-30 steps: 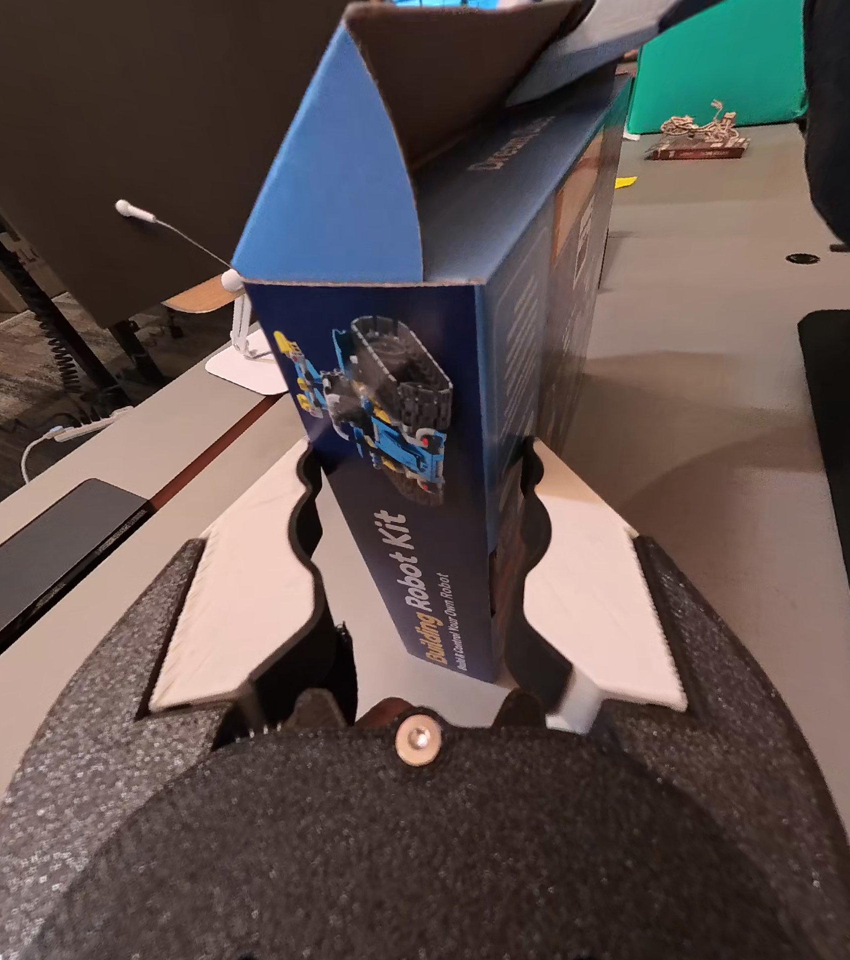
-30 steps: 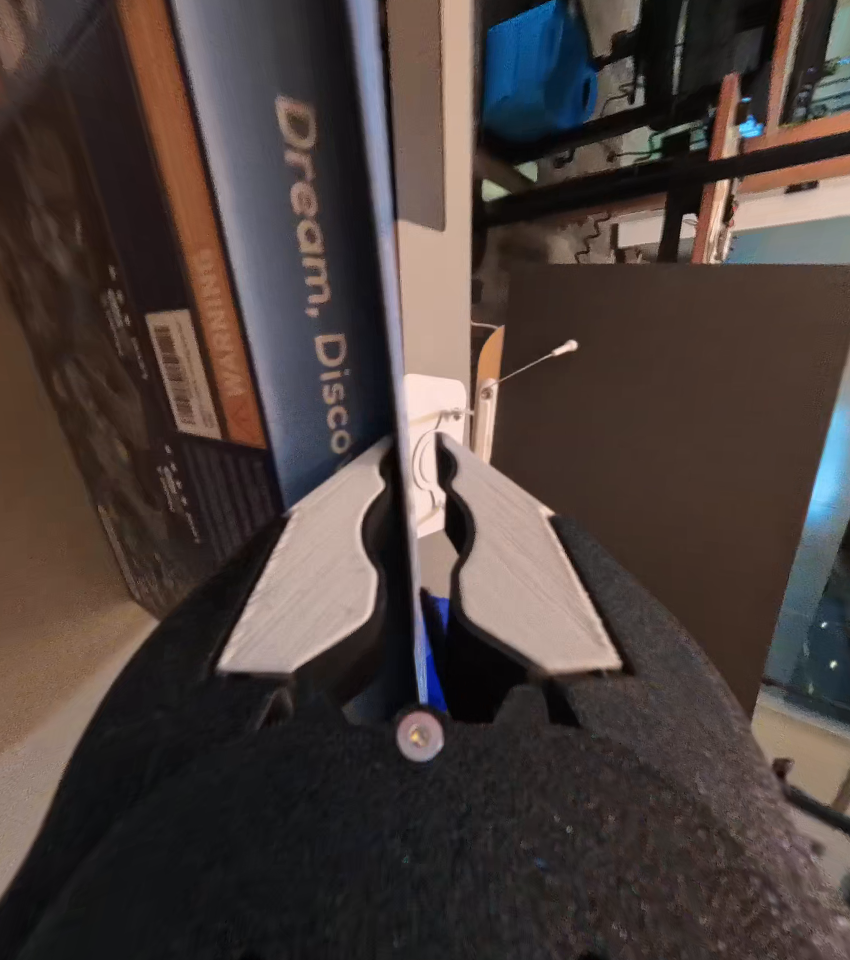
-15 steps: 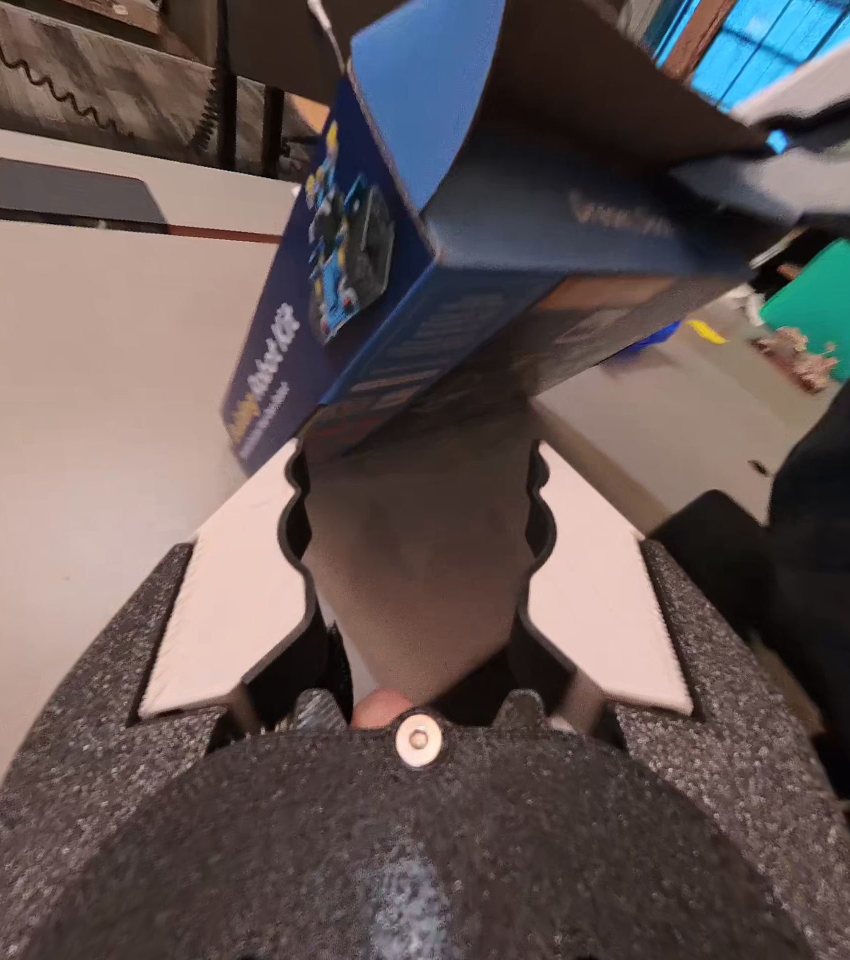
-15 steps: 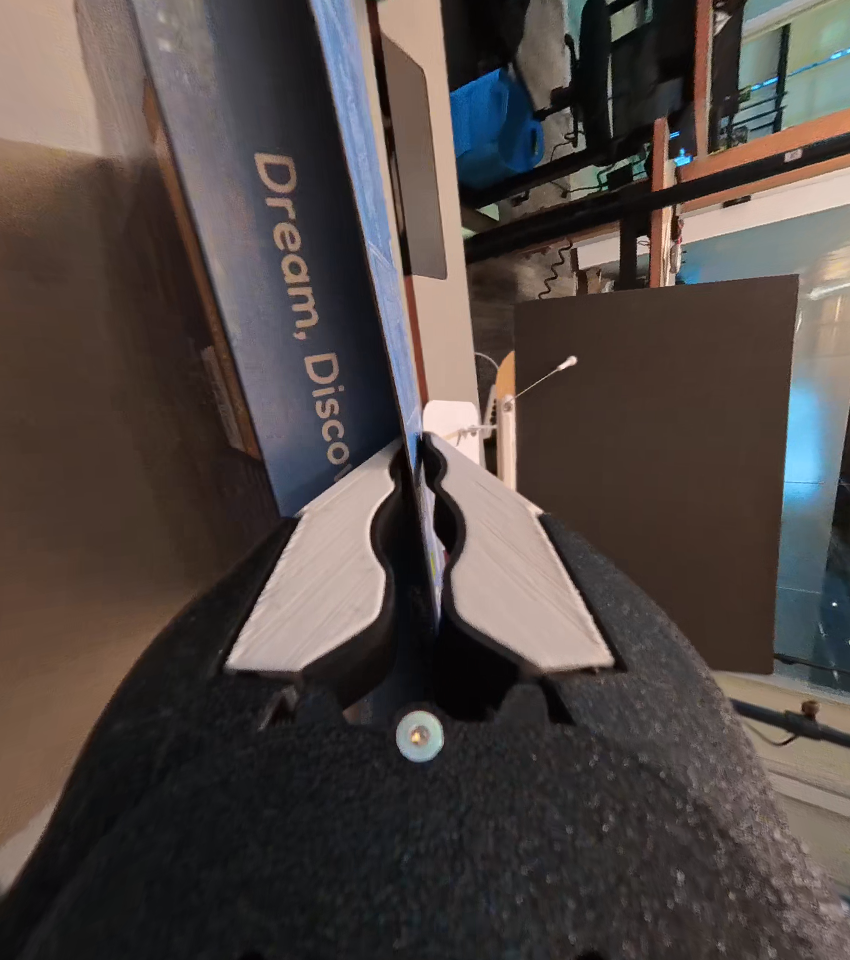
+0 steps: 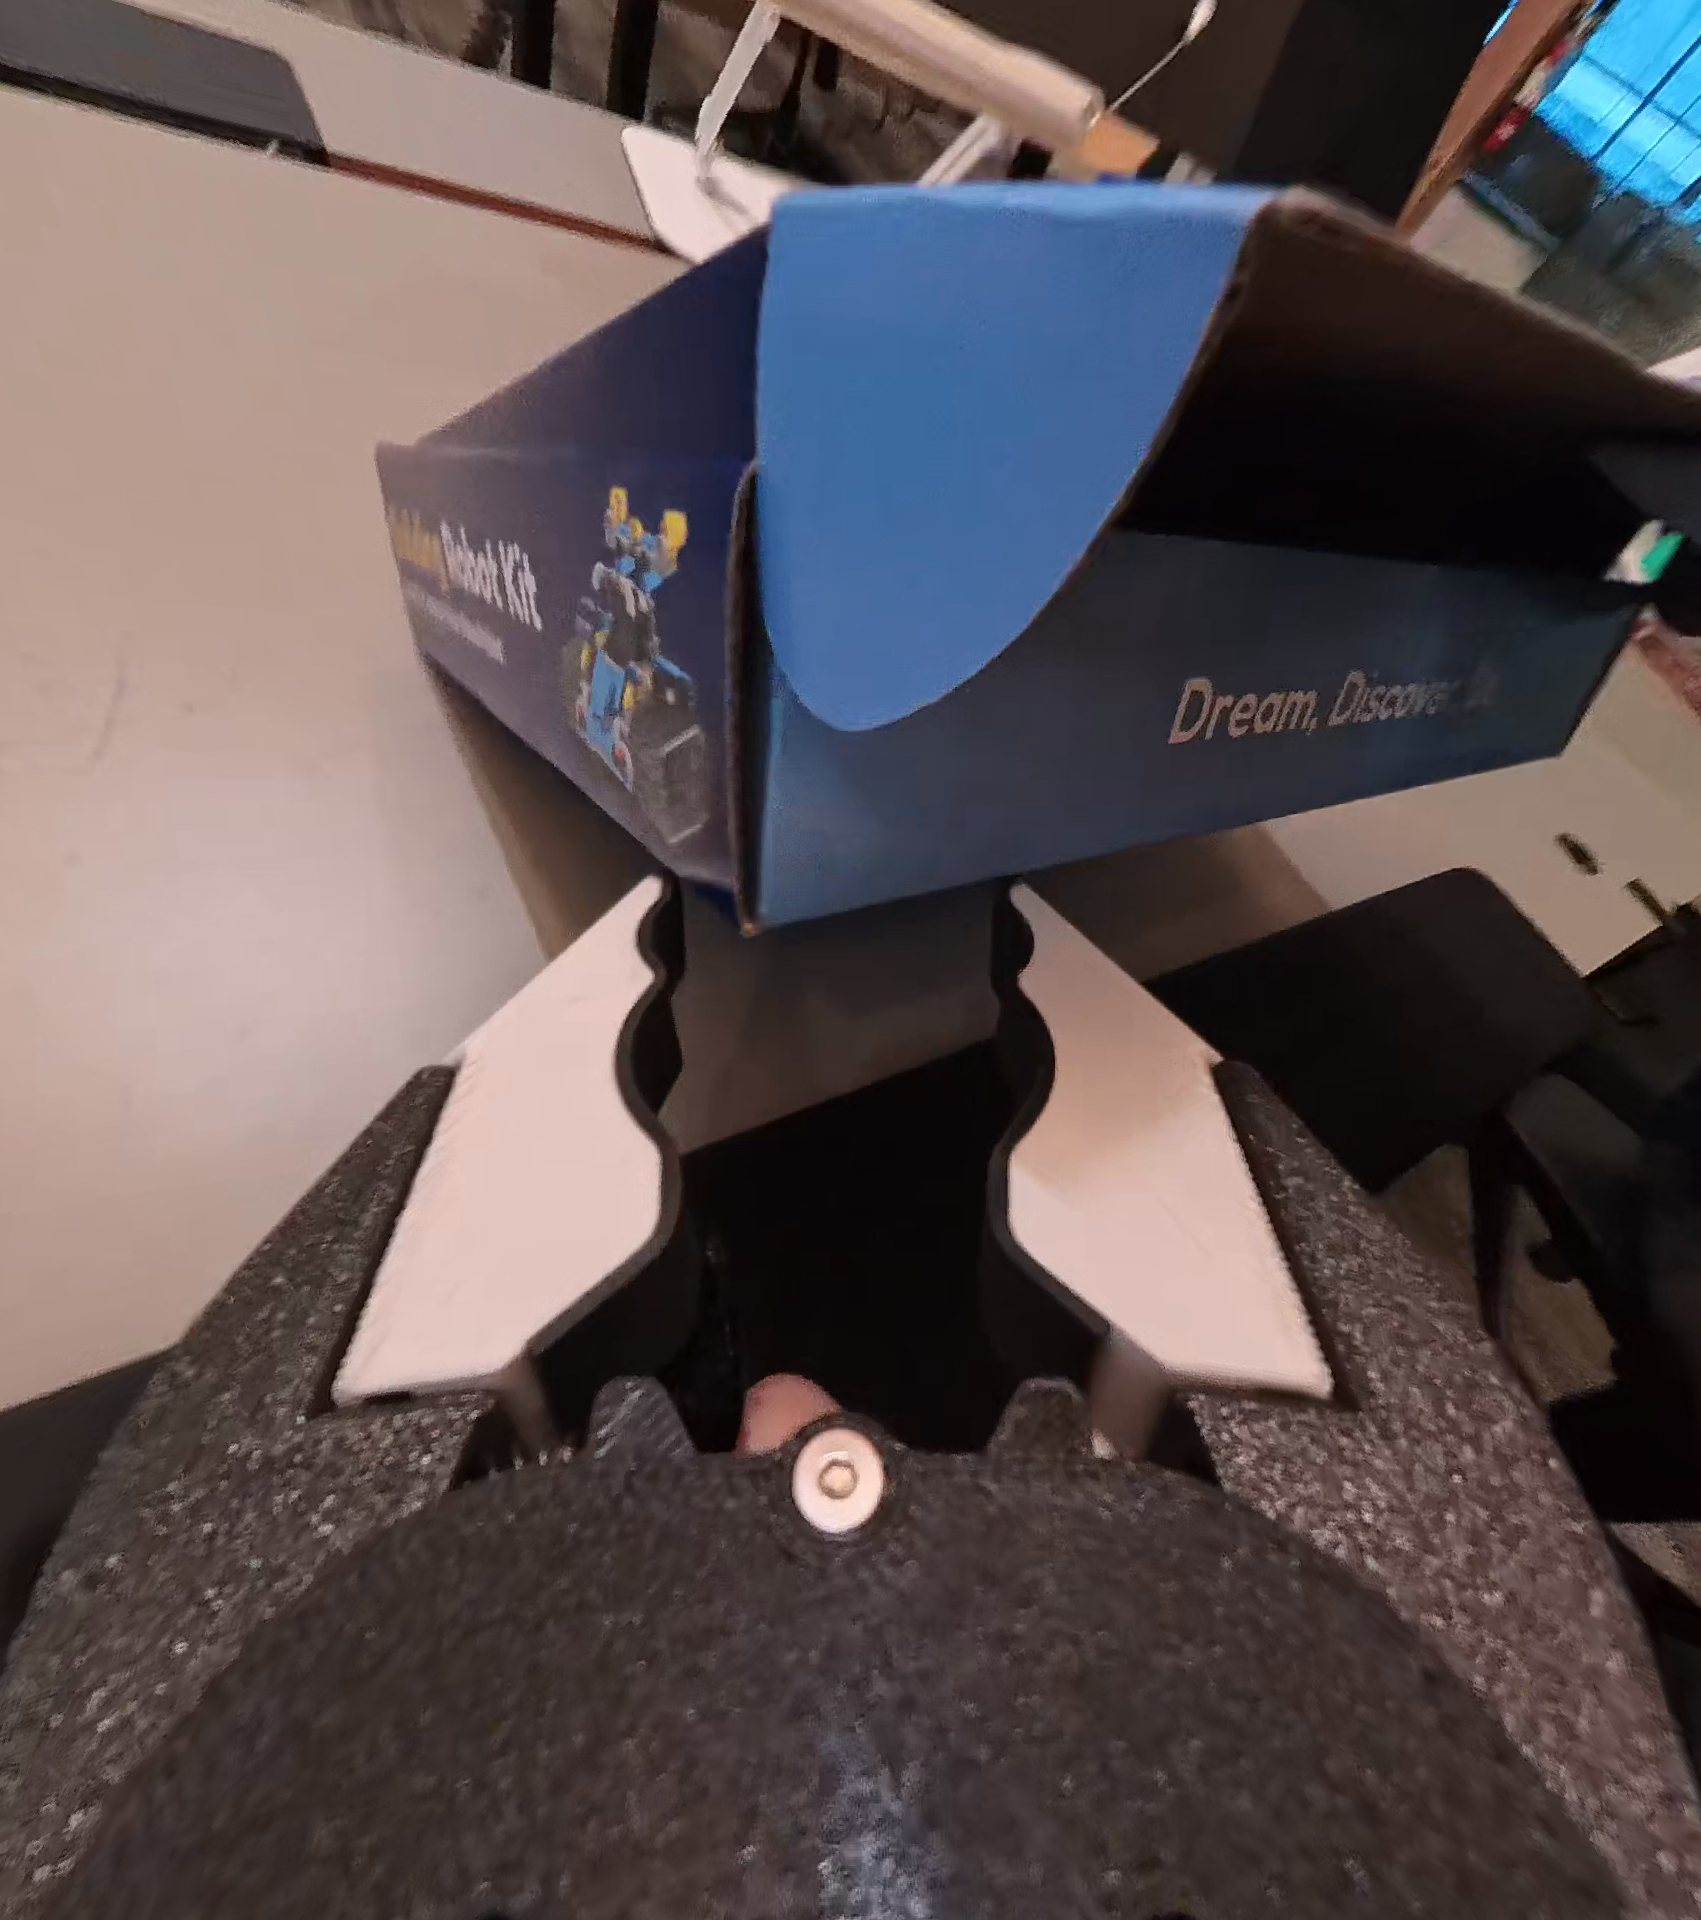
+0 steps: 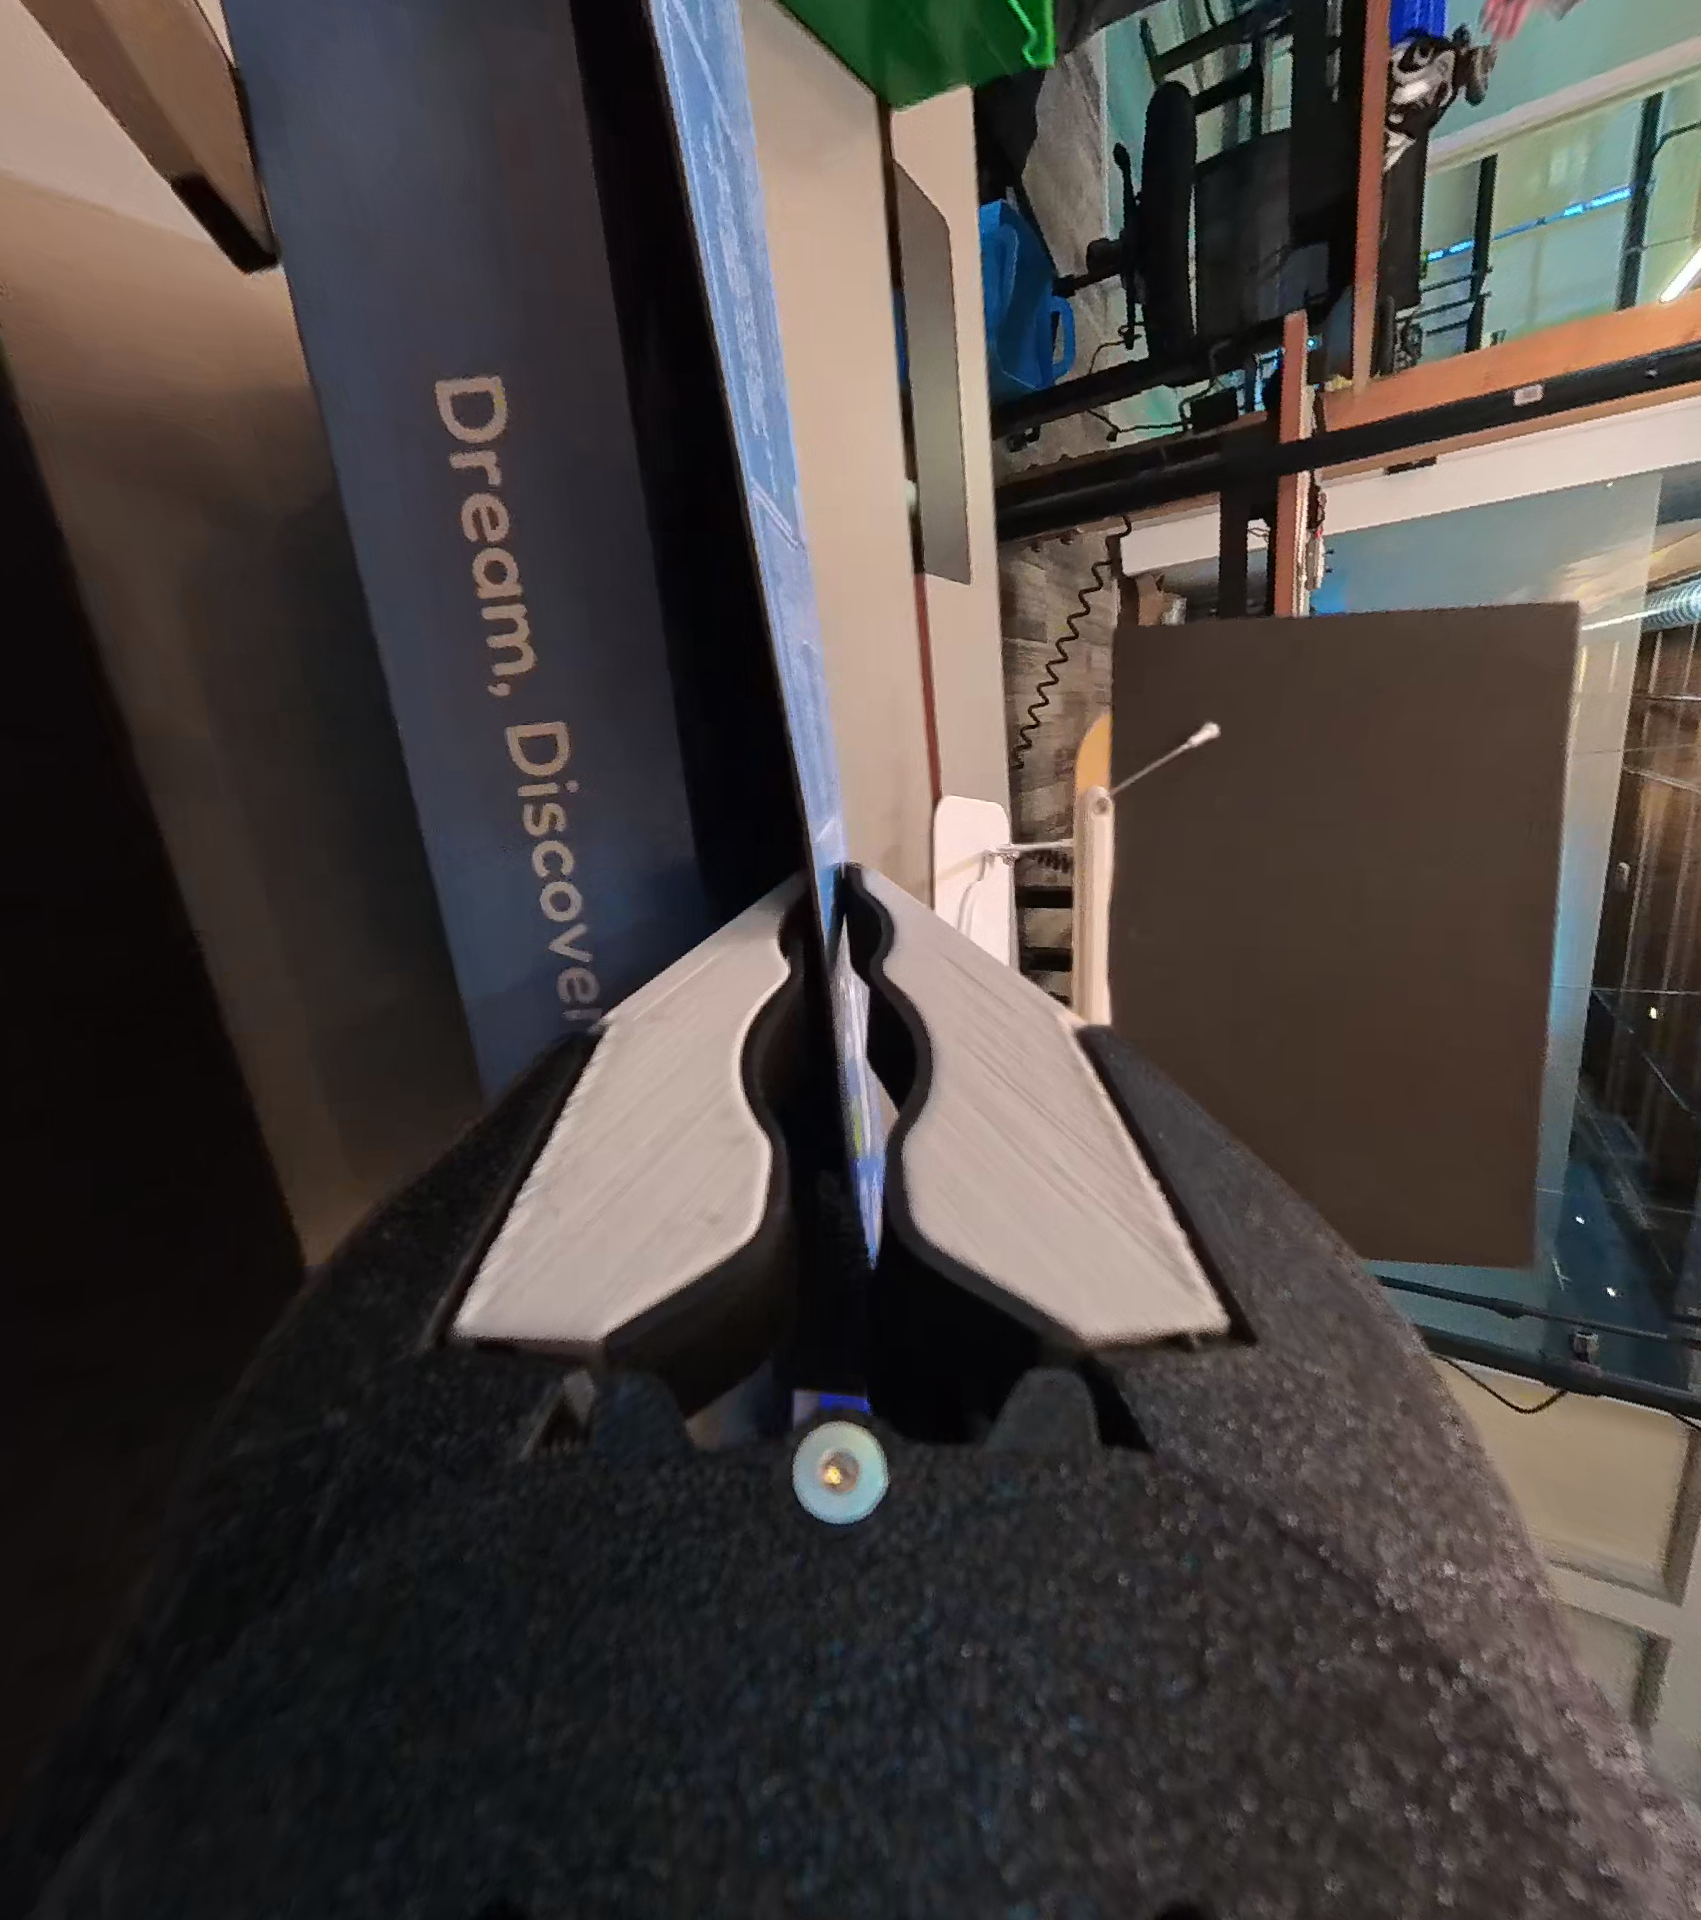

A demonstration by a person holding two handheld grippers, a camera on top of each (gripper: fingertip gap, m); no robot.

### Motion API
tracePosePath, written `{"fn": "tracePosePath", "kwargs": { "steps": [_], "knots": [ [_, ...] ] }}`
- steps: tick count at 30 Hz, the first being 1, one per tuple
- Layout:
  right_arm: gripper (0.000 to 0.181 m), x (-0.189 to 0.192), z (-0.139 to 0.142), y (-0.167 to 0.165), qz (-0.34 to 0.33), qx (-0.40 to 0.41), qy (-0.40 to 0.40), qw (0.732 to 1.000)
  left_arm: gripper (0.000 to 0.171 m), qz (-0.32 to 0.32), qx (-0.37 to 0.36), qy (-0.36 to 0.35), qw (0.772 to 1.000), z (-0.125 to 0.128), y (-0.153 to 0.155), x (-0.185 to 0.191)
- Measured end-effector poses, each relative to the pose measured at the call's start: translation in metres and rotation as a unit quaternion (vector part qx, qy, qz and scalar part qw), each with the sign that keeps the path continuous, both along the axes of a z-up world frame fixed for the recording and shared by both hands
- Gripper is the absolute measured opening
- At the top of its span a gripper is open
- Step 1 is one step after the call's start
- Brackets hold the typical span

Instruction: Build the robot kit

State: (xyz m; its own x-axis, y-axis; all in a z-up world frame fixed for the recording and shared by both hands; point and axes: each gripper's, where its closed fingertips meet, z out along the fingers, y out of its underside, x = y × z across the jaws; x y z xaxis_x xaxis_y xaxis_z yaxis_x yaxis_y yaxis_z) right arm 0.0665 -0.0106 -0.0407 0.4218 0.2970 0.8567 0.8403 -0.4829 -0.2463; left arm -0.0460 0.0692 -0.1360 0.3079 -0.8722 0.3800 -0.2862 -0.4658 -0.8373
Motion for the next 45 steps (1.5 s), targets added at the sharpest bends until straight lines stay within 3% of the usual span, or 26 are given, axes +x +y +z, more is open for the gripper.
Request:
{"fn": "tracePosePath", "kwargs": {
  "steps": [2, 4, 6, 9, 11, 18, 20, 29, 34, 37, 40, 45],
  "knots": [
    [0.003, -0.009, -0.007, 0.001, 0.010, 0.015, -0.005, 1.000, 0.048, 0.006, 0.018, 0.033, 0.999, -0.014, 0.004, -0.005],
    [0.003, -0.015, -0.012, 0.007, 0.017, 0.039, -0.012, 0.999, 0.048, 0.008, 0.023, 0.087, 0.996, -0.035, 0.010, -0.007],
    [0.002, -0.016, -0.010, 0.016, 0.021, 0.068, -0.040, 0.997, 0.078, -0.046, -0.007, 0.132, 0.990, -0.054, 0.007, -0.004],
    [0.003, -0.005, -0.013, 0.033, 0.009, 0.078, -0.070, 0.994, 0.072, -0.091, -0.077, 0.157, 0.980, -0.072, 0.029, 0.009],
    [0.004, 0.006, -0.015, 0.047, -0.002, 0.073, -0.071, 0.995, 0.058, -0.097, -0.112, 0.156, 0.977, -0.079, 0.050, 0.021],
    [0.004, 0.066, 0.003, 0.090, -0.012, 0.079, -0.038, 0.996, 0.052, -0.140, -0.084, 0.179, 0.970, -0.083, 0.082, 0.061],
    [0.004, 0.082, 0.012, 0.095, -0.021, 0.072, -0.022, 0.997, 0.061, -0.145, -0.069, 0.185, 0.970, -0.082, 0.082, 0.061],
    [0.002, 0.130, 0.057, 0.126, -0.043, 0.031, 0.000, 0.999, 0.062, -0.113, 0.083, 0.197, 0.970, -0.078, 0.101, 0.050],
    [0.003, 0.197, 0.086, 0.176, -0.060, 0.036, 0.023, 0.997, 0.062, -0.094, 0.084, 0.143, 0.982, -0.055, 0.110, 0.062],
    [0.003, 0.248, 0.086, 0.216, -0.066, 0.026, 0.033, 0.997, 0.062, -0.093, 0.092, 0.114, 0.985, -0.045, 0.116, 0.068],
    [0.003, 0.295, 0.069, 0.251, -0.086, -0.006, 0.068, 0.994, 0.059, -0.099, 0.107, 0.099, 0.984, -0.041, 0.116, 0.073],
    [0.005, 0.314, 0.058, 0.267, -0.101, -0.007, 0.112, 0.989, 0.054, -0.119, 0.116, 0.101, 0.981, -0.050, 0.104, 0.079]
  ]
}}
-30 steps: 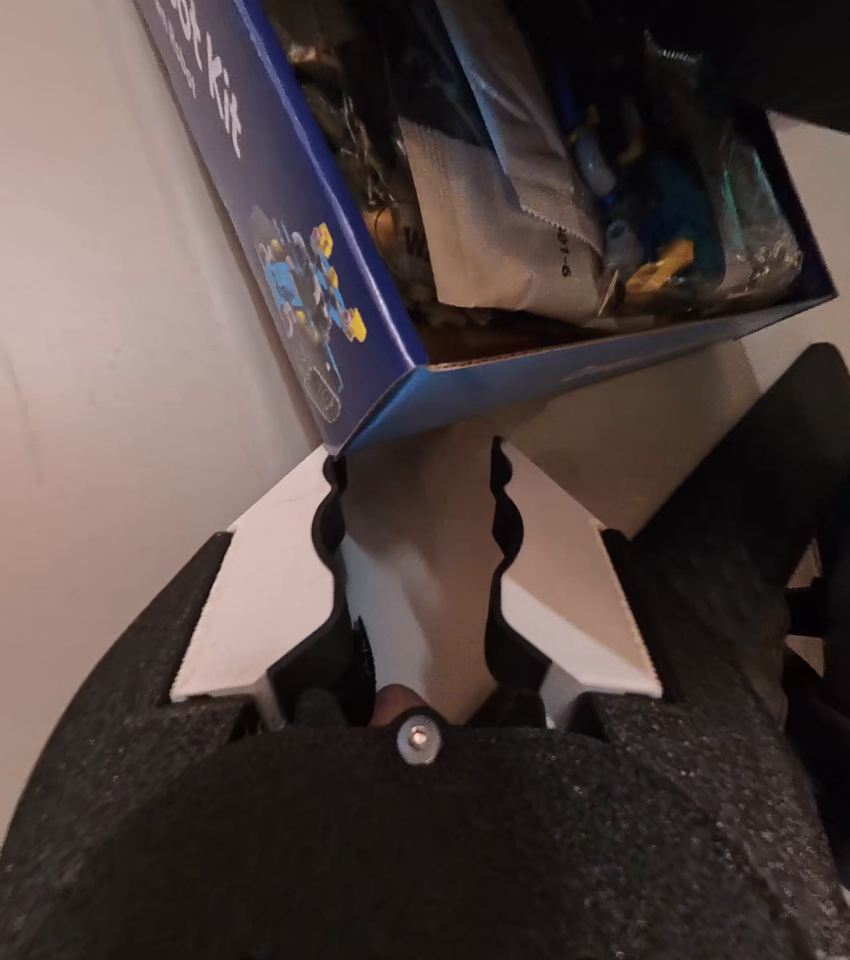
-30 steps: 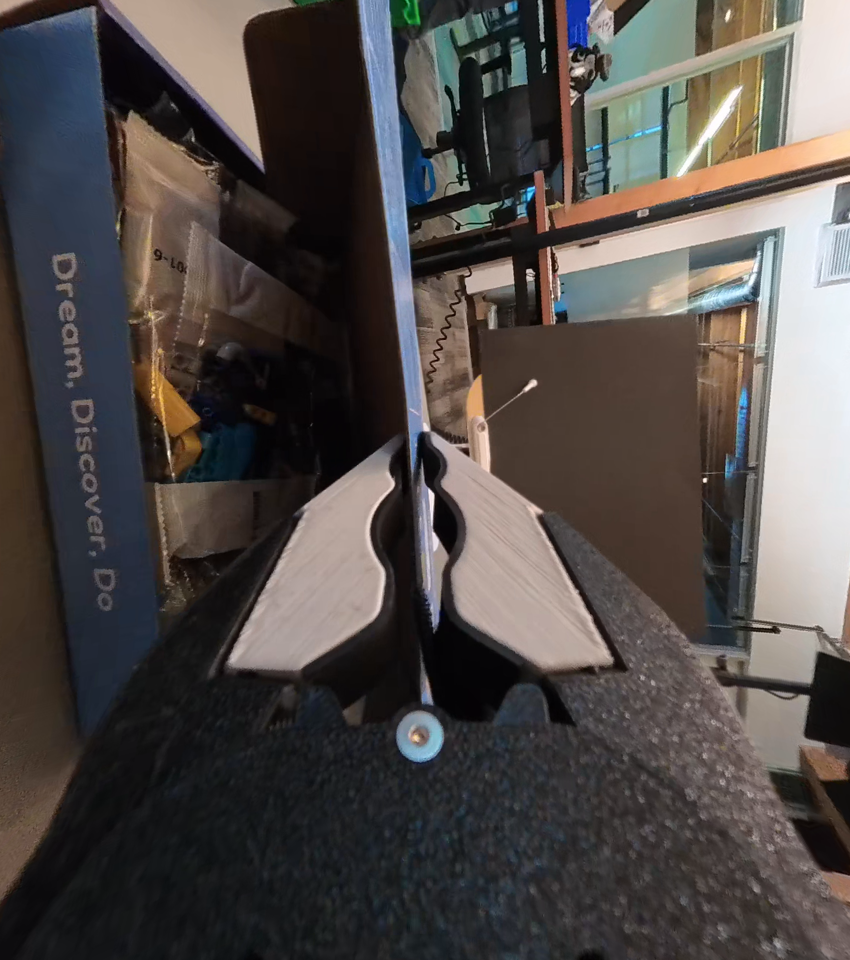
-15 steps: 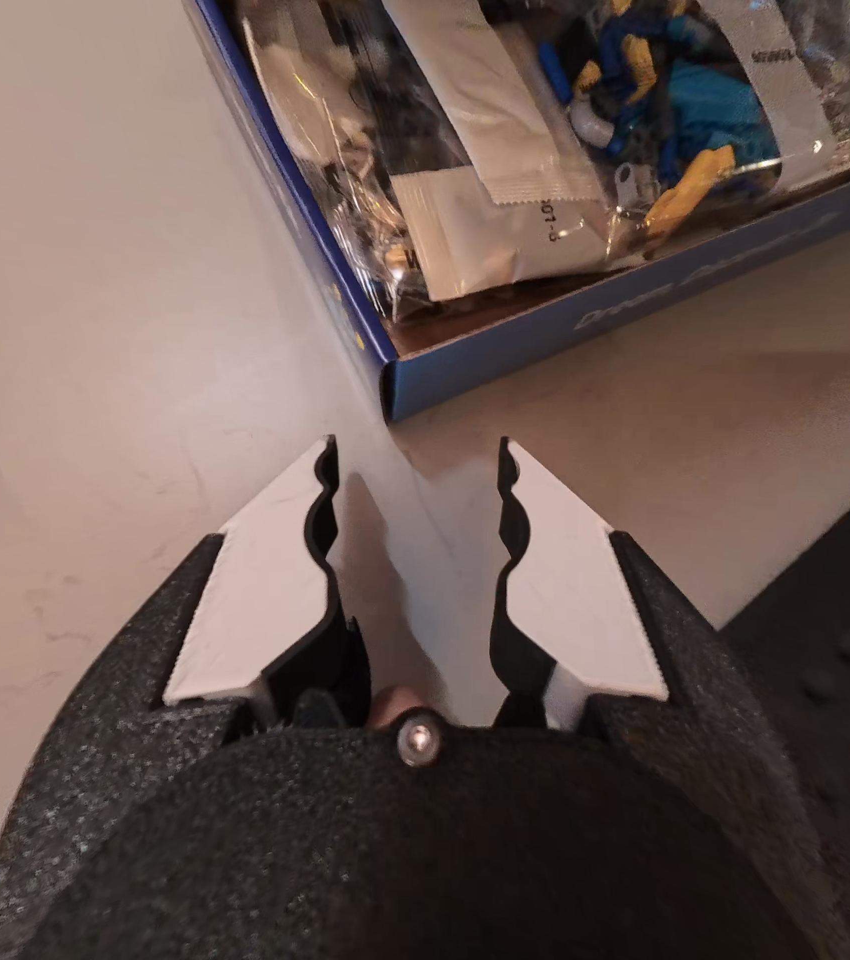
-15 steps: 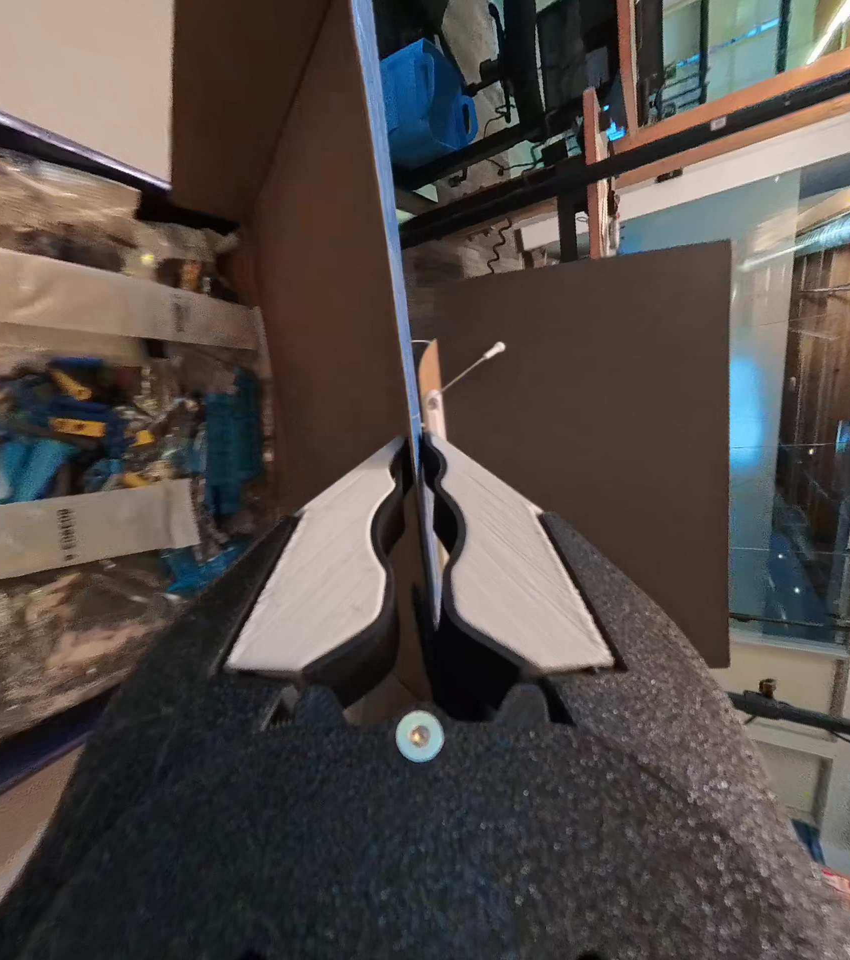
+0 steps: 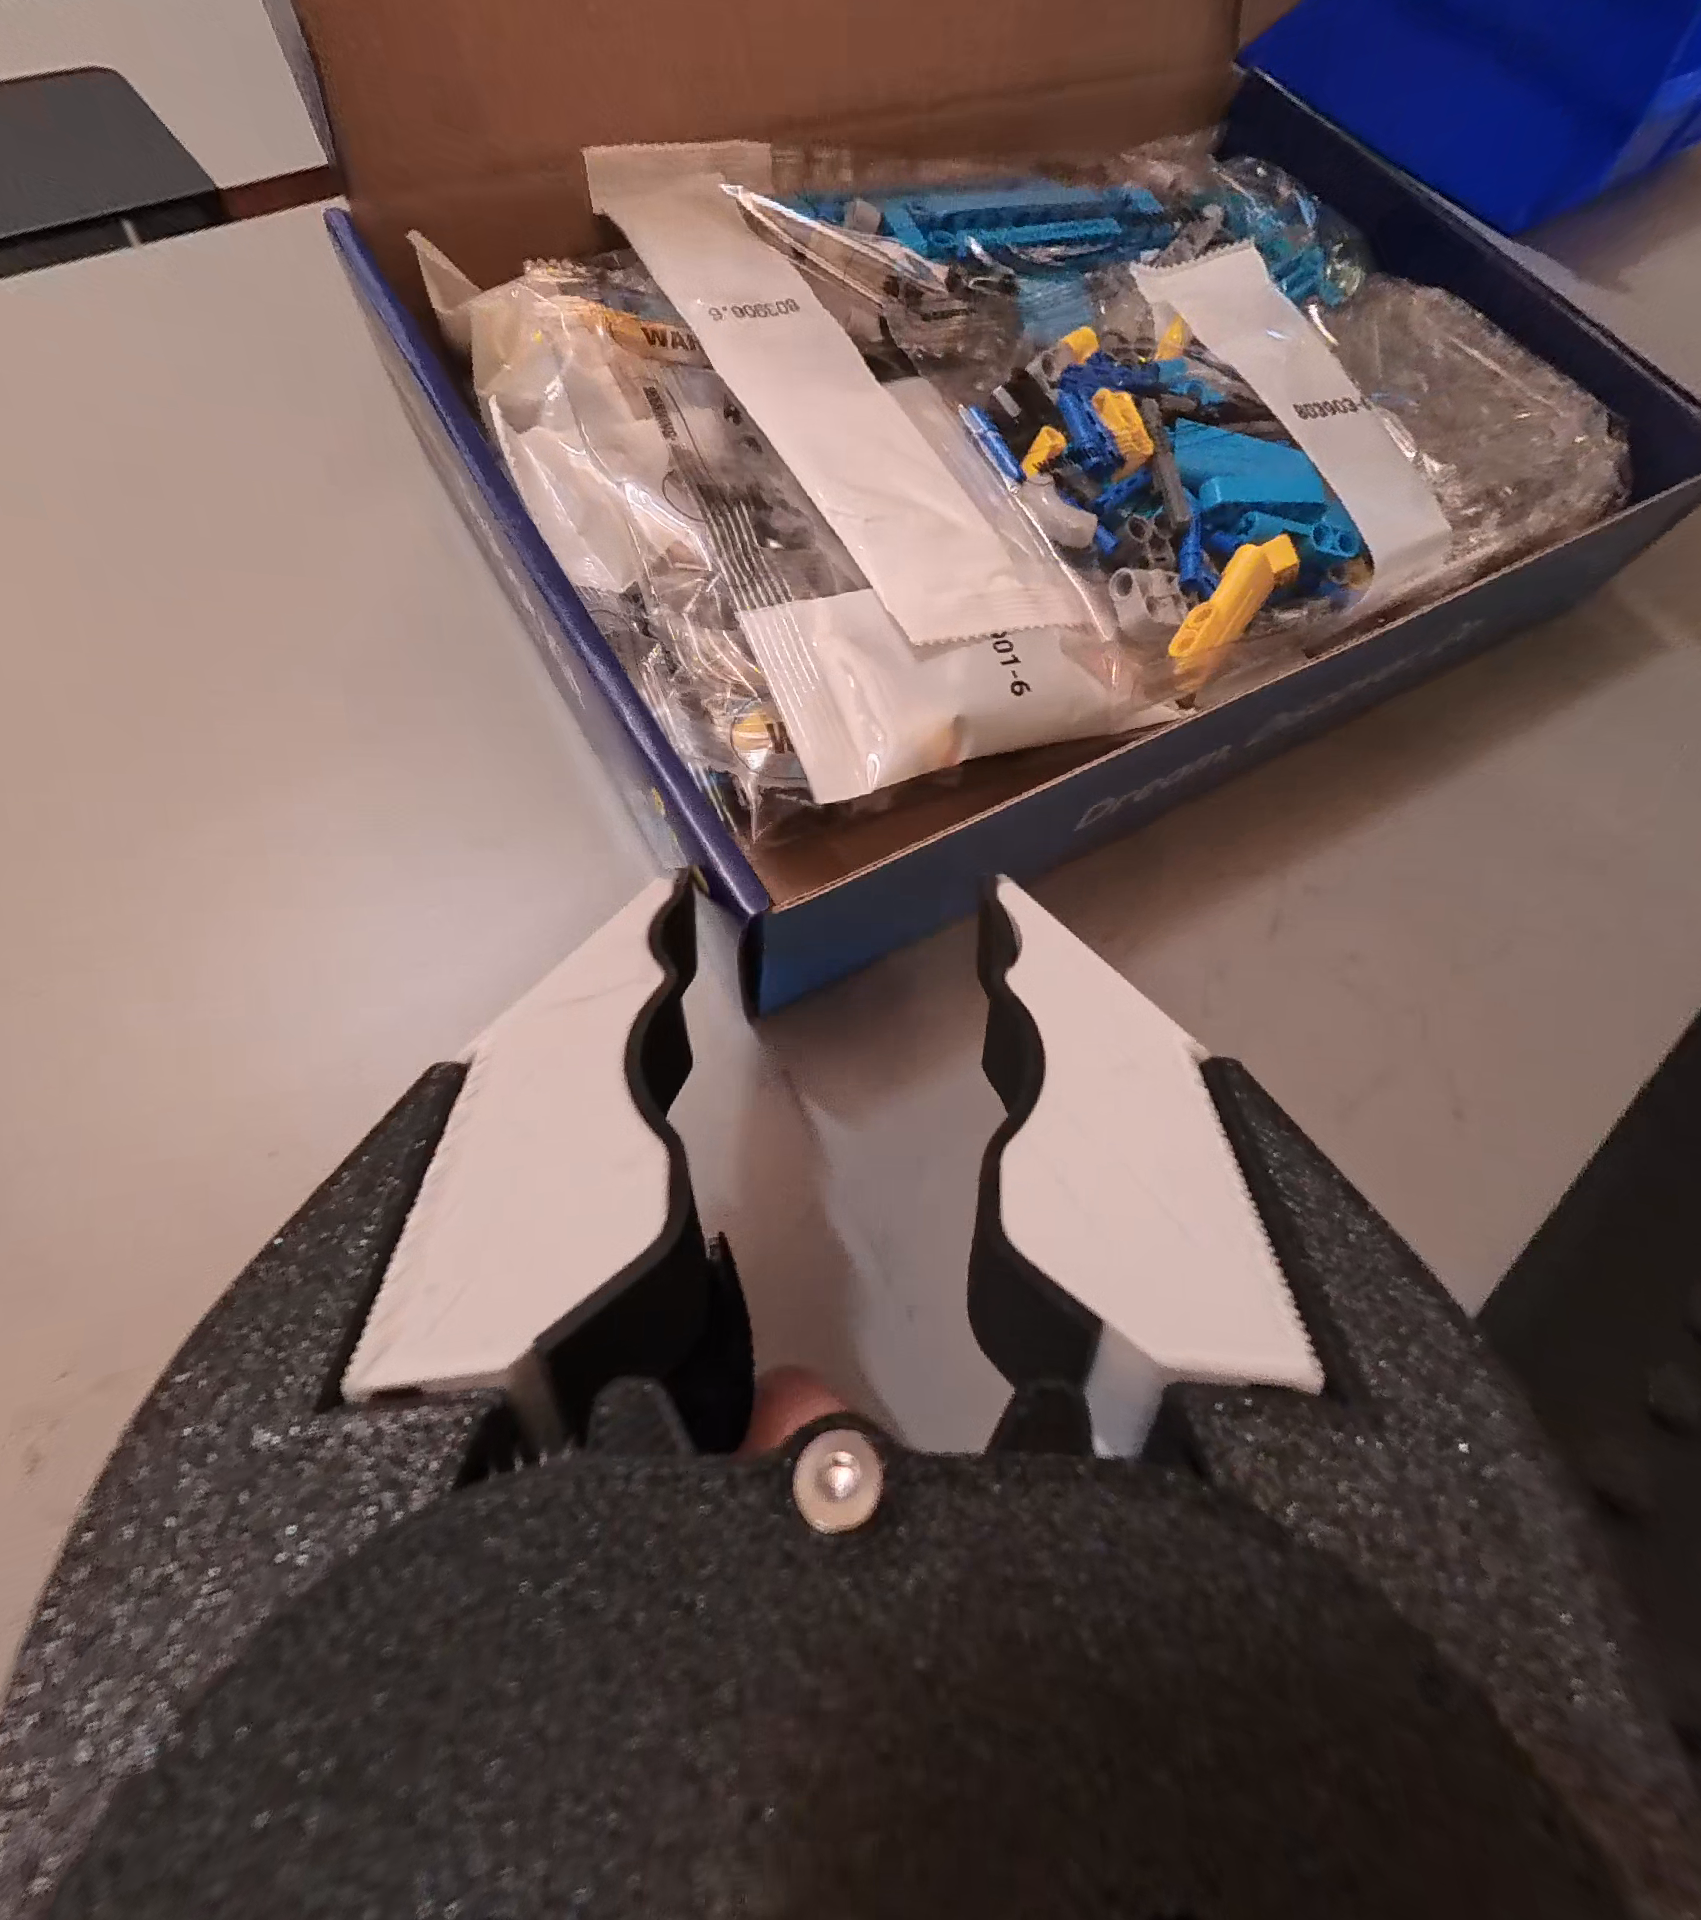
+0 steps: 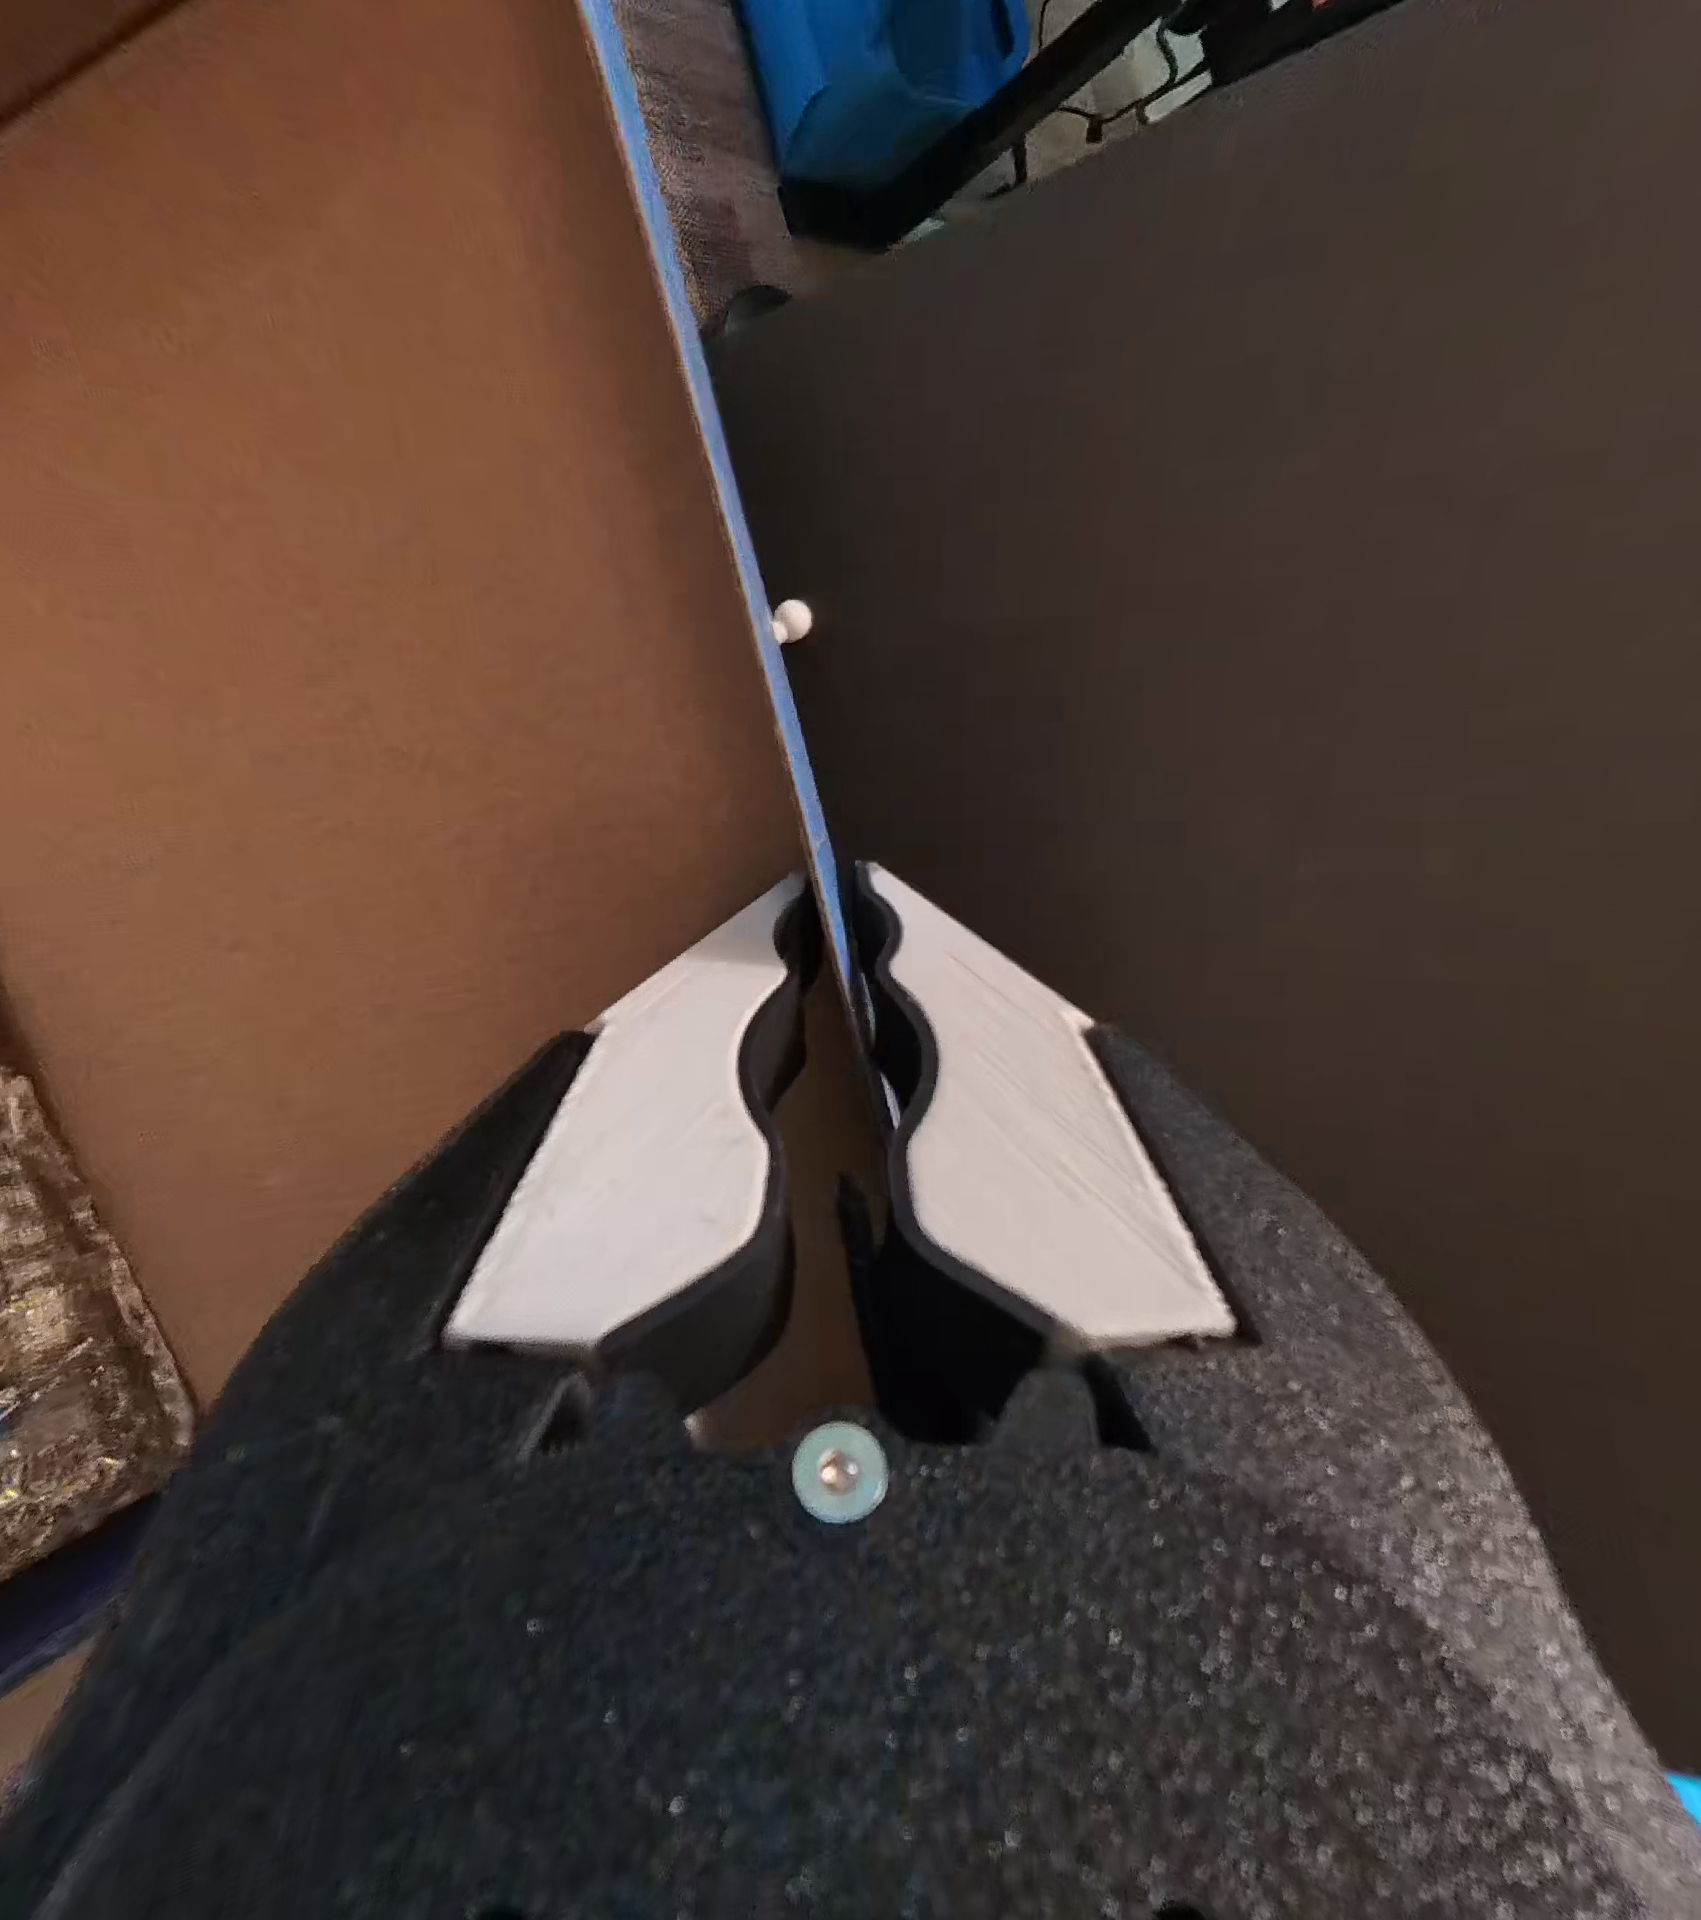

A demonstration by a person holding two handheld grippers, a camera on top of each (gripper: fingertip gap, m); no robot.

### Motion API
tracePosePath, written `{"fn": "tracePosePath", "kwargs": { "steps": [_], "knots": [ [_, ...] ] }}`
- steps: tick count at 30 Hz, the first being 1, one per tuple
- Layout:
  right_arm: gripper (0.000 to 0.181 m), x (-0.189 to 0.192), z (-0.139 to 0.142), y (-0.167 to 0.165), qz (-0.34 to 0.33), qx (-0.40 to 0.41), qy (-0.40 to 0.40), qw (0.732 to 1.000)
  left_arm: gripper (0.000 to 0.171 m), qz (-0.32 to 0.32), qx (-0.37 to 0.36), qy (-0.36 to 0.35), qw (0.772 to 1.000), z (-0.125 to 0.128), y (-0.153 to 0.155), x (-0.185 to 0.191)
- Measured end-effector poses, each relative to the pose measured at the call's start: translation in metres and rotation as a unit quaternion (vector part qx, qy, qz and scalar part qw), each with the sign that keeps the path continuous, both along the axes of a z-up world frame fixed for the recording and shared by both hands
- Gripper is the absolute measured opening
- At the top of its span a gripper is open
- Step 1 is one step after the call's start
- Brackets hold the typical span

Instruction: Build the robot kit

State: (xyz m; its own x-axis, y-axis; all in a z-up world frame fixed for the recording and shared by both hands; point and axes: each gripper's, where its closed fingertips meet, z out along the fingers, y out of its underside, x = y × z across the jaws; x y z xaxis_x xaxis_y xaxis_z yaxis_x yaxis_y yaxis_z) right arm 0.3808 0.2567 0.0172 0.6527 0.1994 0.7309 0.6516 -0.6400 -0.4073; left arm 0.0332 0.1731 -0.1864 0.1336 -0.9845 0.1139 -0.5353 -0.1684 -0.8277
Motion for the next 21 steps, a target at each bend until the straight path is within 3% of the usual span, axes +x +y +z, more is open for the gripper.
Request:
{"fn": "tracePosePath", "kwargs": {
  "steps": [4, 5, 6, 12, 15, 18, 21],
  "knots": [
    [0.020, -0.035, 0.023, -0.029, 0.016, 0.065, 0.008, 0.998, 0.055, 0.002, 0.019, 0.006, 1.000, -0.004, 0.000, 0.000],
    [0.035, -0.045, 0.025, -0.040, 0.023, 0.073, 0.019, 0.997, 0.055, 0.003, 0.012, 0.004, 1.000, -0.003, 0.000, 0.000],
    [0.039, -0.051, 0.027, -0.050, 0.026, 0.077, 0.029, 0.996, 0.055, 0.004, 0.003, 0.001, 1.000, -0.003, 0.000, 0.001],
    [0.045, -0.079, 0.038, -0.103, 0.050, 0.113, 0.098, 0.987, 0.055, 0.010, -0.006, 0.007, 1.000, -0.004, 0.003, 0.004],
    [0.054, -0.094, 0.044, -0.148, 0.044, 0.167, 0.144, 0.974, 0.052, 0.015, 0.003, 0.012, 1.000, -0.005, 0.005, 0.004],
    [0.055, -0.095, 0.028, -0.213, 0.001, 0.234, 0.206, 0.950, 0.052, 0.016, 0.007, 0.016, 1.000, -0.006, 0.007, 0.004],
    [0.053, -0.093, -0.019, -0.271, -0.054, 0.275, 0.330, 0.902, 0.053, 0.010, -0.005, 0.012, 1.000, -0.006, 0.005, 0.006]
  ]
}}
